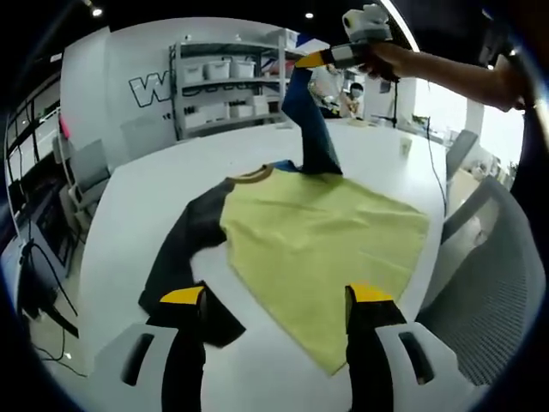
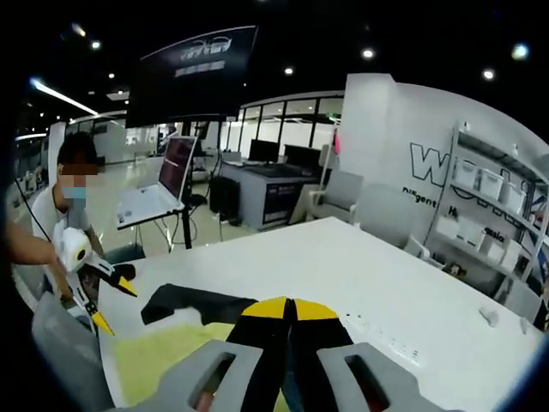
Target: Fold the garment on the visible template until the final outline fits inside the template.
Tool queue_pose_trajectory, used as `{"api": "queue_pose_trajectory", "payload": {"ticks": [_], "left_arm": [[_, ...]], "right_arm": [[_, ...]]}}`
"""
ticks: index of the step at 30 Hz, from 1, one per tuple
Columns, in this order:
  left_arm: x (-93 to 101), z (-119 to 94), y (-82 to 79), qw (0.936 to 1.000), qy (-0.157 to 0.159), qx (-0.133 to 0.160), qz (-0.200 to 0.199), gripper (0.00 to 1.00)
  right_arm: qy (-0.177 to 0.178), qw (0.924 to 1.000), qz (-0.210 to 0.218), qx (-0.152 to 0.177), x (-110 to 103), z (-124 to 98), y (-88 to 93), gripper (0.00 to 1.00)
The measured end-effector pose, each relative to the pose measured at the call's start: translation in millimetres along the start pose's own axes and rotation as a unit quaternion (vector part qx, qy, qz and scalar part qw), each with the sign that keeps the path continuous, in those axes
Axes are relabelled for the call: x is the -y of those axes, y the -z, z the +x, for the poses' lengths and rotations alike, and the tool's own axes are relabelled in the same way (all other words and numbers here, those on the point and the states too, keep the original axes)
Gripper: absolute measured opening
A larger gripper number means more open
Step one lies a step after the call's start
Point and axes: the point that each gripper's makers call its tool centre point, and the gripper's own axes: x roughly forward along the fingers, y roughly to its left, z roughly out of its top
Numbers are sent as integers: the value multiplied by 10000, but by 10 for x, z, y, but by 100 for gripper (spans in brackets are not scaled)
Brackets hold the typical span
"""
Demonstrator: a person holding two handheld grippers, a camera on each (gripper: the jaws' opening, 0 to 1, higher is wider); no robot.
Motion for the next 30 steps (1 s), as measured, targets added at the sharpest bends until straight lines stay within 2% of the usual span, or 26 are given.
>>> {"api": "queue_pose_trajectory", "payload": {"ticks": [10,20,30], "left_arm": [[-30,-4,-10,10000,-35,5,14,65],[-11,24,-35,10000,-12,7,35,64],[-19,9,33,10000,-29,-70,-4,63]], "right_arm": [[-120,9999,-57,-50,-43,165,12,0],[-263,9995,-13,-176,-115,317,121,0],[-449,9985,21,-324,-227,574,233,0]]}}
